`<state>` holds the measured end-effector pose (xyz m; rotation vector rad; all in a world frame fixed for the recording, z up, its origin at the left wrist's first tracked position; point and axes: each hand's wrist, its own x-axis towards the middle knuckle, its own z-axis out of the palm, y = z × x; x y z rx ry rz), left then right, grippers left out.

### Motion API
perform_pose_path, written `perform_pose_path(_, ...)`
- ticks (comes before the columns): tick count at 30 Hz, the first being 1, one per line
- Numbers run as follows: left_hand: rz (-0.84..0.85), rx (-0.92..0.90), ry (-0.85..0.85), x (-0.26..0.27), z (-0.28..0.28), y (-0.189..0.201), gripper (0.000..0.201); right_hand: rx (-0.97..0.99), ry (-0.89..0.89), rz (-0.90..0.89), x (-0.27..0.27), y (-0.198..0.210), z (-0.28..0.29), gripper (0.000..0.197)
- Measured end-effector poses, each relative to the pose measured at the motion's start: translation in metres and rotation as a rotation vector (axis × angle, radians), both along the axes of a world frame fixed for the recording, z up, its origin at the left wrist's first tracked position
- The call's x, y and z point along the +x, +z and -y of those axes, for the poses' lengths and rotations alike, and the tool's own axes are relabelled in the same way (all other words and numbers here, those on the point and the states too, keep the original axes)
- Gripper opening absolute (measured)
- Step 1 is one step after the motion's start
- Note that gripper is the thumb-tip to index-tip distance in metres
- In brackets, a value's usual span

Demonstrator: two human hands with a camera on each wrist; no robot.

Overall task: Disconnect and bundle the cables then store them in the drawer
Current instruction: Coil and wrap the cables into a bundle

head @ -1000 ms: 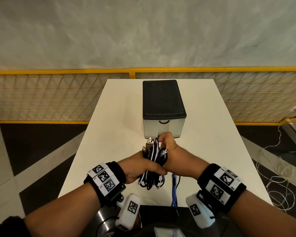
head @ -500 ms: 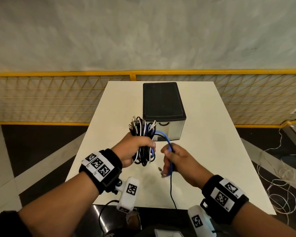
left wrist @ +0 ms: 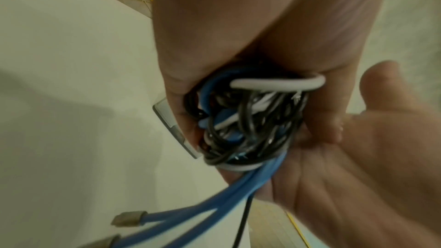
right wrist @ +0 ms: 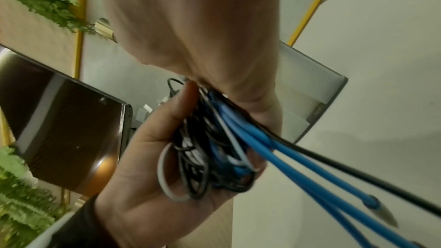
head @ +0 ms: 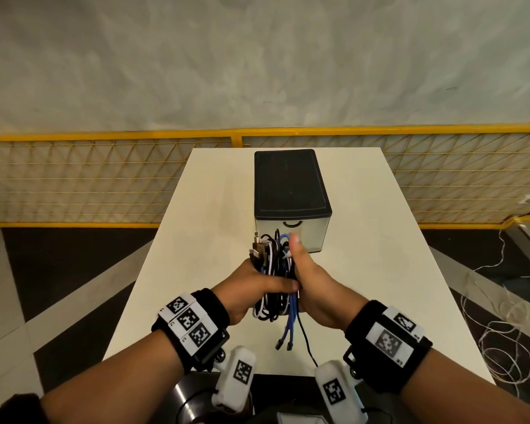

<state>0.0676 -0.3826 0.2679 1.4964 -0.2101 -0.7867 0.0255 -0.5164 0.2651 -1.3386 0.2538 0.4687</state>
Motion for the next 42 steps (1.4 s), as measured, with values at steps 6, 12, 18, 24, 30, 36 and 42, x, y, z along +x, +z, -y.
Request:
perform_pose_path(6,-0.032,-0.03,0.131,-0.002,0.006,-0.01,0.031,0.225,0.066,0.025,-0.005,0.016,0.001,0.07)
perform_pose_path(12,-0.002,0.016,0.236,0.0,0.015,-0.01,0.022,0.296,0.052,0.001,-0.004,0.015,0.004,0.071)
perform_pose_path(18,-0.028,-0.078,0.371,0.01,0.018,0.002,0.013,0.1,-0.039,-0.018,-0.009,0.0,0.004,0.044)
perform_pose_path(24,-0.091,-0.197,0.437,0.027,0.007,0.008,0.015,-0.05,0.203,-0.037,-0.021,-0.023,0.014,0.015)
perform_pose_path(30,-0.303,-0.466,0.251,0.022,-0.001,0.014,0.021,-0.288,0.529,-0.063,-0.022,-0.02,0.013,0.007)
perform_pose_path(36,-0.47,-0.348,-0.227,0.02,-0.023,0.02,0.043,-0.583,0.551,-0.031,-0.019,-0.022,0.021,0.008)
perform_pose_path(42,-0.293,-0.191,-0.092,0.02,-0.026,0.007,0.035,-0.657,0.377,0.009,-0.008,-0.014,0.047,0.053)
